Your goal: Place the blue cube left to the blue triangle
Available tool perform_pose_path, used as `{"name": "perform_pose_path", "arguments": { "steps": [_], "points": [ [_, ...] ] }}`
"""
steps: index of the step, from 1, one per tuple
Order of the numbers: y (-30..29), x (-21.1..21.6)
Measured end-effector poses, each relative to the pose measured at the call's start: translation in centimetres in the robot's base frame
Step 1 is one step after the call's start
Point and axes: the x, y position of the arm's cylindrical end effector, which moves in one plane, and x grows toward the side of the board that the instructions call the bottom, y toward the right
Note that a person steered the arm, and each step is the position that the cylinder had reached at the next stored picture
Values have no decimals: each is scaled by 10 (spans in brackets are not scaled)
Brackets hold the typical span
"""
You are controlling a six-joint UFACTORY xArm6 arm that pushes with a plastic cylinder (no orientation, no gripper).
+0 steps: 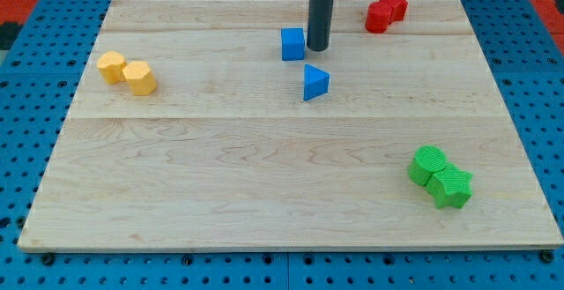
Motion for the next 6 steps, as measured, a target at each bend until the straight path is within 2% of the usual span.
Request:
{"name": "perform_pose_path", "arguments": {
  "steps": [2,4,5,6],
  "points": [
    [-34,-61],
    [-47,43],
    [-48,18],
    [26,20]
  ]
}}
